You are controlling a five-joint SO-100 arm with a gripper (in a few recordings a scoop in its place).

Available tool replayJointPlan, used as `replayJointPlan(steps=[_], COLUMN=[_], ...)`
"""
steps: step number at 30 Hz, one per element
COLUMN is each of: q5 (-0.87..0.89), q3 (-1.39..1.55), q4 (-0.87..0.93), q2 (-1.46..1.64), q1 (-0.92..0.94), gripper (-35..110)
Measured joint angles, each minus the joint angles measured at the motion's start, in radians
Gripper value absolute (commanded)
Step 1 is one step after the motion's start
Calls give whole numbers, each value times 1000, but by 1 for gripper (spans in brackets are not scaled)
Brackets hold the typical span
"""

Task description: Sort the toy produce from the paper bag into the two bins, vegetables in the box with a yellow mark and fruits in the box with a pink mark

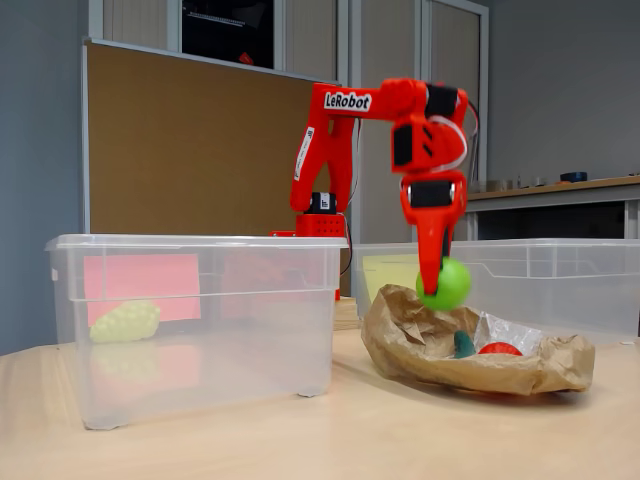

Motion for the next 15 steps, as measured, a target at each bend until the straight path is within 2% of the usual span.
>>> replayJointPlan(steps=[6,15], q5=[-17,219], q3=[-41,295], q4=[72,155], q2=[236,561], q1=[101,584], gripper=[19,20])
